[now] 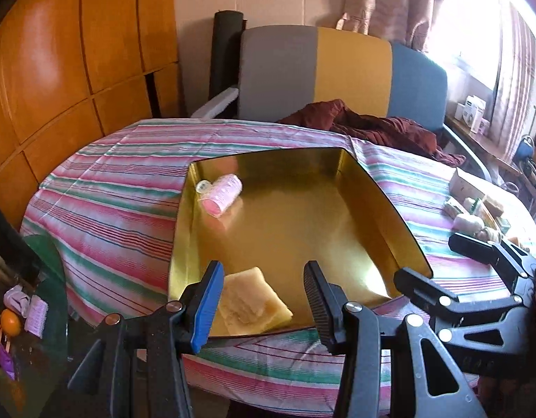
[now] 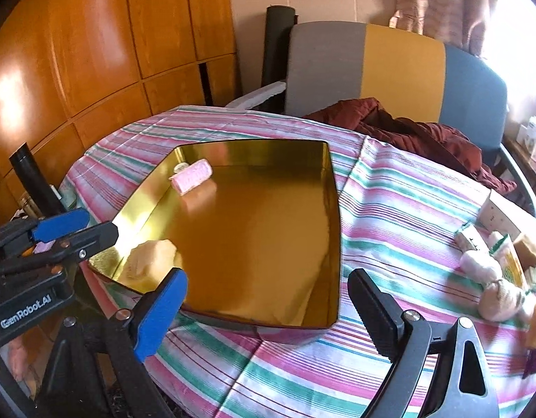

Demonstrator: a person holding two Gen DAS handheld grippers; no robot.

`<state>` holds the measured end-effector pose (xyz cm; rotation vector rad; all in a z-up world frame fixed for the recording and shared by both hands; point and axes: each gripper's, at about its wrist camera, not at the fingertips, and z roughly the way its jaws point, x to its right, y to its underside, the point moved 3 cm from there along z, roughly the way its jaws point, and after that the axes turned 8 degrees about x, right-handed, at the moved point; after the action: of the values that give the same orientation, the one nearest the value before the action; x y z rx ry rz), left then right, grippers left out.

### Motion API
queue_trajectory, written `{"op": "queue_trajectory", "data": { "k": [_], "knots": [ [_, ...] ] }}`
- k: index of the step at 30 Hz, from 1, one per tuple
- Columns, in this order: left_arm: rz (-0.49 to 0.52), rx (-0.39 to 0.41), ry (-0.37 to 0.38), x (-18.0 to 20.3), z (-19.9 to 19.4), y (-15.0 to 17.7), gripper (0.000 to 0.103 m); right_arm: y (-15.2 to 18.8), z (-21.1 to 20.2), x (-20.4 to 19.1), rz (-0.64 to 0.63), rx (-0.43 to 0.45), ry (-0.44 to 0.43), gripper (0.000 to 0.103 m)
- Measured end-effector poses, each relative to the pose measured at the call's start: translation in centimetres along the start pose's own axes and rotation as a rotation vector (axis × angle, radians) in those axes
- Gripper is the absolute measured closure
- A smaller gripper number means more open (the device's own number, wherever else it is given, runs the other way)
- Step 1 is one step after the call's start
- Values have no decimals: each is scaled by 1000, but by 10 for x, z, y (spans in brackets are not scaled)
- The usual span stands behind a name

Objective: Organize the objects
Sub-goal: 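Release the roller and sponge in the tray and withdraw both grippers, then grasp the white sock with the left gripper while the right gripper grasps the purple packet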

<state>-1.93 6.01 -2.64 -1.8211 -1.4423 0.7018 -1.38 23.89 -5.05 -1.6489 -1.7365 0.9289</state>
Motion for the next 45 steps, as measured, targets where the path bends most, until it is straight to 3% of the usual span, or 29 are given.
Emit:
{"op": "queue_trajectory", "data": {
  "k": [11, 23, 31, 35, 40, 45],
  "knots": [
    [57, -16, 115, 38, 7, -9, 55, 16, -14, 63, 101, -16, 121, 9],
    [214, -34, 333, 125, 9, -19, 55, 51, -70, 192, 317, -41, 368, 9],
    [259, -75, 429, 164, 15, -17, 55, 64, -129, 286, 489, -32, 543, 9],
    [269, -100, 481, 183, 19, -19, 55, 74, -141, 326, 538, -82, 625, 9],
    [271, -171, 563, 215, 33, -15, 55, 94, -150, 360, 602, -118, 641, 9],
    [267, -247, 646, 250, 53, -8, 53, 109, -148, 368, 635, -125, 620, 9]
  ]
}}
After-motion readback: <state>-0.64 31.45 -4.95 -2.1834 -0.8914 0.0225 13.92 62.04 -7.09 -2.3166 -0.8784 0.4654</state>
